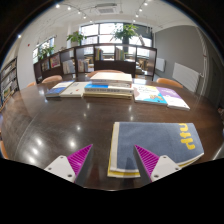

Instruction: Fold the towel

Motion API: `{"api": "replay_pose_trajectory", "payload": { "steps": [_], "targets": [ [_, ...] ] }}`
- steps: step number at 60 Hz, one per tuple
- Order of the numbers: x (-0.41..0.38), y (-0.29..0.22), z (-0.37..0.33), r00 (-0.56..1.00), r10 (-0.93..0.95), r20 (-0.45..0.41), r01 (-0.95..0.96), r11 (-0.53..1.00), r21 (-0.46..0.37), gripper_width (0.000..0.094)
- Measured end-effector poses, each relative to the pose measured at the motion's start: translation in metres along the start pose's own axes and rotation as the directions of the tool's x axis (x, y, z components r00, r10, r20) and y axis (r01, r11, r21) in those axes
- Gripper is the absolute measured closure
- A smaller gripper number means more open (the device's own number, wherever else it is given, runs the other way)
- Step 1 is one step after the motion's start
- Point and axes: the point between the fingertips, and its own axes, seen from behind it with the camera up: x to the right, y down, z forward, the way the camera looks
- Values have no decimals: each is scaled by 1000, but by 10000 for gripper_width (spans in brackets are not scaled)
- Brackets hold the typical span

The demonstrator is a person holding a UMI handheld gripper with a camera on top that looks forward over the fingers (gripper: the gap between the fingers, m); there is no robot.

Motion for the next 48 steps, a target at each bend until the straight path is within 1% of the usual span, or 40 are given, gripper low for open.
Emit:
{"api": "replay_pose_trajectory", "payload": {
  "steps": [5, 8, 11, 12, 15, 18, 21, 22, 25, 28, 32, 35, 39, 44, 48],
  "targets": [
    [7, -9, 27, 999, -22, -30, 22, 1000, -10, 164],
    [15, -4, 39, 998, -34, -57, 32, 999, -44, 217],
    [22, 9, 44, 995, -57, -81, 49, 994, -102, 326],
    [22, 4, 46, 996, -49, -78, 43, 996, -83, 388],
    [31, 6, 45, 994, -25, -111, 15, 995, -95, 560],
    [34, 7, 44, 992, -20, -124, 7, 995, -99, 663],
    [43, 8, 45, 988, -32, -151, 16, 994, -107, 802],
    [44, 8, 45, 987, -44, -153, 28, 994, -109, 823],
    [42, 8, 45, 986, -76, -145, 60, 991, -116, 823],
    [45, 9, 45, 987, -85, -140, 68, 990, -124, 853],
    [44, 9, 42, 990, -88, -112, 72, 988, -139, 860],
    [43, 3, 36, 994, -67, -85, 56, 990, -129, 860],
    [53, -16, 20, 997, -53, -62, 47, 995, -90, 860],
    [89, -49, -7, 993, -76, -89, 74, 997, -29, 862],
    [127, -68, -28, 990, -90, -107, 91, 996, -1, 861]
  ]
}}
